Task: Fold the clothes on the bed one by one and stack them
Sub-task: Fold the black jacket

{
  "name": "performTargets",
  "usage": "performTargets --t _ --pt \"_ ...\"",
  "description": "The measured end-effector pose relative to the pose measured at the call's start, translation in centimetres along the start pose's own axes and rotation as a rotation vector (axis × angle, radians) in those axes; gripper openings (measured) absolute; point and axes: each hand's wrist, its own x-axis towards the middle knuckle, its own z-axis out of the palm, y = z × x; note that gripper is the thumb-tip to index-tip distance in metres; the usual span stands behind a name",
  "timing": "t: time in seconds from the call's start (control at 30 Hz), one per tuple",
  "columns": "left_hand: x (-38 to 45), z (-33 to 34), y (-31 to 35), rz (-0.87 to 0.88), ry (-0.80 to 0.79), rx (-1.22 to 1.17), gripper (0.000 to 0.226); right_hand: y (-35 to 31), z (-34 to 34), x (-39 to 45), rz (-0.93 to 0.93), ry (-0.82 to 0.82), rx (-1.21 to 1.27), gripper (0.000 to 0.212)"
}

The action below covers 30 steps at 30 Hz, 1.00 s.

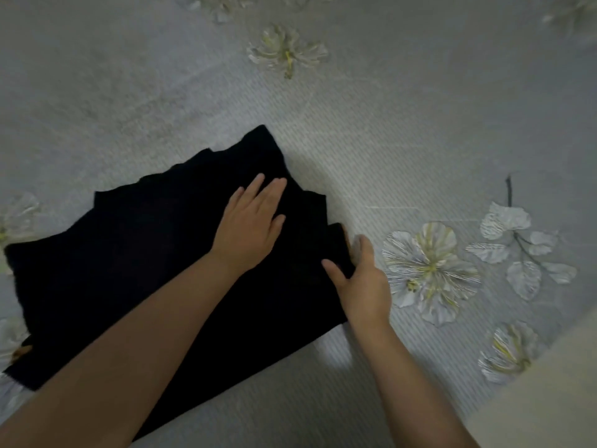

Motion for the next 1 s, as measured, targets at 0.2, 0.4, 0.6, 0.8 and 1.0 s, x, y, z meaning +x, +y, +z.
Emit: performTargets --t 0.2,0.4,0.6,0.8,1.0 --pt "7.3 2.8 5.4 0.106 -0.222 0.150 0.054 5.6 -7.1 4.1 -0.113 0.002 -0.084 0.083" --pt "13.0 4.2 10.3 0.237 -0.192 0.238 0.060 8.3 -14.6 11.8 -0.154 0.131 -0.279 0.085" --pt "16.7 4.6 12.0 0.308 -0.285 0.183 0.081 10.5 -13.6 11.7 -0.137 0.245 -0.186 0.077" --pt "16.2 3.9 11.5 0.420 -0.225 0.116 0.065 10.1 -12.4 9.7 -0.169 0.198 0.161 0.076" --pt "11.1 -2.4 10.6 0.262 -0.174 0.163 0.075 7.0 -12.5 3.5 -0.301 0.267 0.376 0.073"
